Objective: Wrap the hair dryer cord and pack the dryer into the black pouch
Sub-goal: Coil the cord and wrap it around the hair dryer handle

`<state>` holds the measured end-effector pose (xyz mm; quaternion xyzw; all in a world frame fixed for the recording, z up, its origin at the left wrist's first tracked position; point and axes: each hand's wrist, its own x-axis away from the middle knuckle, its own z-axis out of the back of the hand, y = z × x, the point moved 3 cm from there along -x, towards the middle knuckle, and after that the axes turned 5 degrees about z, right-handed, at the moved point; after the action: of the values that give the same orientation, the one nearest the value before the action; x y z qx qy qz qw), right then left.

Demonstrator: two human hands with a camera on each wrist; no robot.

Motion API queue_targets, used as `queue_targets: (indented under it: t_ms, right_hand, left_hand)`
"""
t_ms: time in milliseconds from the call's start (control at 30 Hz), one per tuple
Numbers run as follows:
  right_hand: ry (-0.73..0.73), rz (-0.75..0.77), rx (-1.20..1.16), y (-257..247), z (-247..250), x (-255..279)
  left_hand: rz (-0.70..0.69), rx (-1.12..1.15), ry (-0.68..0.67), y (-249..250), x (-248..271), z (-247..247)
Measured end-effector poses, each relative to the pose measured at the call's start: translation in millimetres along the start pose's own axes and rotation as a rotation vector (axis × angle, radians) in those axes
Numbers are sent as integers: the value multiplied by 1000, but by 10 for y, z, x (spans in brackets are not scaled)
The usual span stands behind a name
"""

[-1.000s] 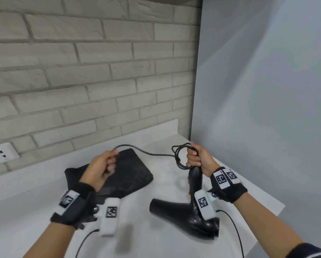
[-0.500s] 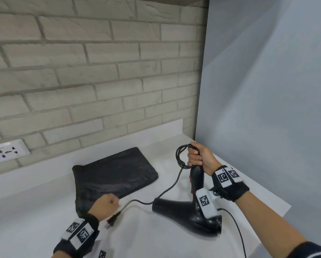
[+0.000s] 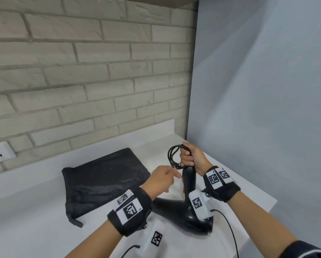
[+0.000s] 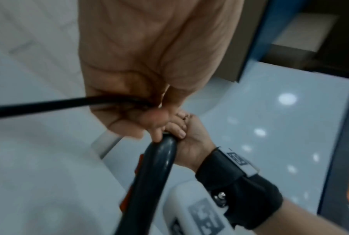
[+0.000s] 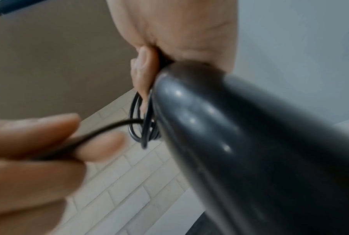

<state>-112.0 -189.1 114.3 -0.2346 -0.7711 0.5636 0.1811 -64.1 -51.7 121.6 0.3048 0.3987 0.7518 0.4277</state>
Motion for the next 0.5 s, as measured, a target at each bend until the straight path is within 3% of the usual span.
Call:
queue_targets:
  t_ms: [100, 167, 300, 500]
  right_hand:
    - [17, 4, -2, -15, 57, 8]
    - [14, 8, 4, -23, 67, 12]
    - [-98, -4, 127, -17, -141, 18]
    - [-173, -19, 290, -60, -264, 28]
  left_hand:
    - [-207, -138, 109, 116, 161, 327]
    - [-239, 29, 142, 141, 213, 667]
    - [-221, 240, 324, 84, 145, 1209]
    - [-32, 420, 431, -213, -45, 1204]
